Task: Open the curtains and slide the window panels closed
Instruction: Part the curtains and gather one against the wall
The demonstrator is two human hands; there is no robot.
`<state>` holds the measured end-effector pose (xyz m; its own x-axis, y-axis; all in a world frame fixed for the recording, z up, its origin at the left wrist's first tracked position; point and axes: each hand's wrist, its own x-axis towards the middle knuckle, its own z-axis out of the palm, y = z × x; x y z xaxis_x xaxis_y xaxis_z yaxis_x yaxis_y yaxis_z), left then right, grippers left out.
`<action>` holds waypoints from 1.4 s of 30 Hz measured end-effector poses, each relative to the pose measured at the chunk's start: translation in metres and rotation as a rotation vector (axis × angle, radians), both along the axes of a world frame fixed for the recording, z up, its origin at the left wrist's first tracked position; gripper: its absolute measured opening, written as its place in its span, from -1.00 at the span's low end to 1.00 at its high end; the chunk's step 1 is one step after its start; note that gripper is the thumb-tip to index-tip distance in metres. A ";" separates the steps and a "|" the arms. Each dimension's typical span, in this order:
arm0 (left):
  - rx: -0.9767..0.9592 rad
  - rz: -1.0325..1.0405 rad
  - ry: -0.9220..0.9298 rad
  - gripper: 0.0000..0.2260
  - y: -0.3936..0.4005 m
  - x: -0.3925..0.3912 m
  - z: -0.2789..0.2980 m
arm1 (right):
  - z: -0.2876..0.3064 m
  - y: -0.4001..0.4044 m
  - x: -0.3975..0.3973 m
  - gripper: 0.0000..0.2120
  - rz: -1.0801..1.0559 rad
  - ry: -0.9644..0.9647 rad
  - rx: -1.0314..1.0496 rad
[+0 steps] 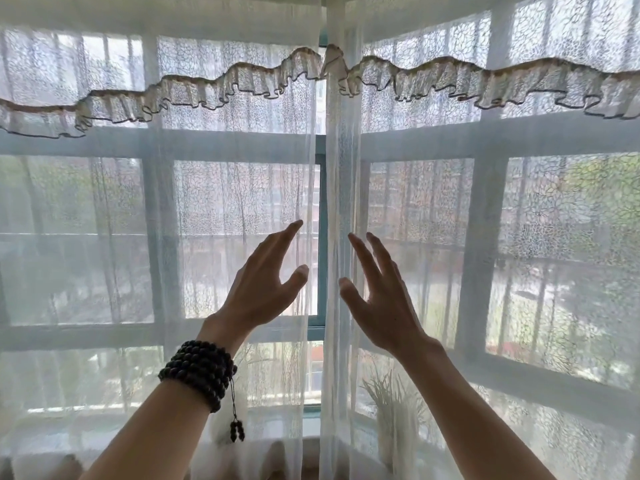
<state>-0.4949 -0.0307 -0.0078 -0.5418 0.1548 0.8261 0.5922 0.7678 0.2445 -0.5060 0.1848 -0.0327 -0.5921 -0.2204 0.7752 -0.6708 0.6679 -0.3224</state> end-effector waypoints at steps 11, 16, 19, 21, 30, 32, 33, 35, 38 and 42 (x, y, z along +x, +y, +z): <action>0.010 -0.017 0.004 -0.38 -0.043 -0.145 0.001 | 0.007 -0.045 -0.143 -0.29 0.002 -0.010 -0.047; -0.001 -0.016 -0.014 -0.37 -0.070 -0.222 -0.006 | -0.007 -0.072 -0.218 -0.32 0.008 -0.030 -0.026; 0.000 -0.016 -0.034 -0.36 -0.084 -0.266 -0.011 | -0.011 -0.083 -0.262 -0.35 0.012 -0.051 -0.032; 0.002 -0.017 -0.048 -0.35 -0.094 -0.304 -0.011 | -0.012 -0.091 -0.297 -0.36 0.012 -0.060 -0.036; -0.047 -0.044 -0.078 -0.31 -0.107 -0.450 0.008 | 0.012 -0.117 -0.440 -0.36 0.010 -0.097 -0.080; -0.052 -0.044 -0.094 -0.29 -0.112 -0.470 0.017 | 0.016 -0.126 -0.459 -0.35 0.022 -0.106 -0.078; -0.049 -0.038 -0.104 -0.28 -0.116 -0.483 0.024 | 0.021 -0.129 -0.471 -0.33 0.024 -0.118 -0.081; -0.044 -0.018 -0.109 -0.27 -0.122 -0.504 0.037 | 0.029 -0.134 -0.490 -0.29 0.023 -0.129 -0.067; -0.030 0.003 -0.123 -0.25 -0.127 -0.531 0.049 | 0.045 -0.137 -0.522 -0.30 0.045 -0.137 -0.070; -0.031 0.069 -0.096 -0.22 -0.131 -0.572 0.057 | 0.063 -0.145 -0.568 -0.31 0.084 -0.105 -0.107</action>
